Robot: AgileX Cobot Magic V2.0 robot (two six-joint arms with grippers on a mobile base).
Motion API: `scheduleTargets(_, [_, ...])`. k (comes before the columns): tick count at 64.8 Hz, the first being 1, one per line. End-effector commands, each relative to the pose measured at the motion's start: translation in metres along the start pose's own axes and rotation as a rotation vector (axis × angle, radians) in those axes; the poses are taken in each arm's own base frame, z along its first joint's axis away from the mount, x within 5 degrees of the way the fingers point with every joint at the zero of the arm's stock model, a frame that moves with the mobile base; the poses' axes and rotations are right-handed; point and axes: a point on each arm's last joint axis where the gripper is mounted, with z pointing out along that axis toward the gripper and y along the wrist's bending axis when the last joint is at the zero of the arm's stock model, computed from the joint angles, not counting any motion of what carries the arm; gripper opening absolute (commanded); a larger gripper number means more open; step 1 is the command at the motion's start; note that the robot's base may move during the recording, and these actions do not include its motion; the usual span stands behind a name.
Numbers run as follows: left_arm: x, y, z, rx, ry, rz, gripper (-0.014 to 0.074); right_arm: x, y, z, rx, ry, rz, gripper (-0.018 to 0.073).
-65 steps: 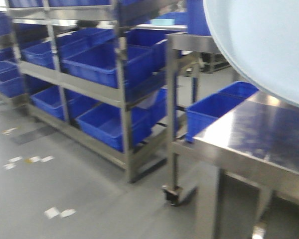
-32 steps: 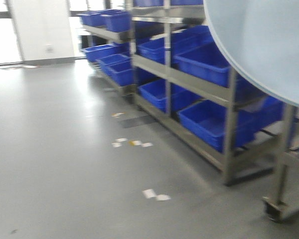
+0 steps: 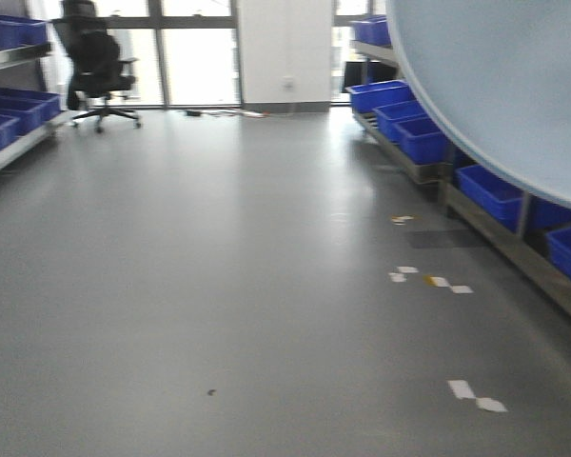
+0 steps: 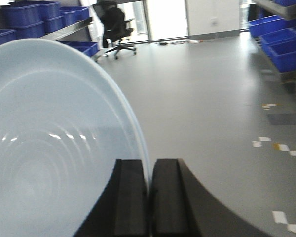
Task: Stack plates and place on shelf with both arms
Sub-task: 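Drive the base away from the table holding the plates up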
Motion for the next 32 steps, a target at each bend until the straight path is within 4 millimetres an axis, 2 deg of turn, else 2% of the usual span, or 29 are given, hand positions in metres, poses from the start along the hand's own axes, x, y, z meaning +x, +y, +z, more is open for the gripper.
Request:
scheduleTargets(1, [-0.0182, 0.0018, 0.0003, -0.016, -0.105, -0.006, 0.0082, -0.0189, 0.0004, -0.0016, 0.013, -0.119, 0.001, 0.0048])
scheduleTargets(32, [-0.0182, 0.0018, 0.0003, -0.016, -0.105, -0.006, 0.0082, -0.0189, 0.0004, -0.0016, 0.013, -0.119, 0.001, 0.0048])
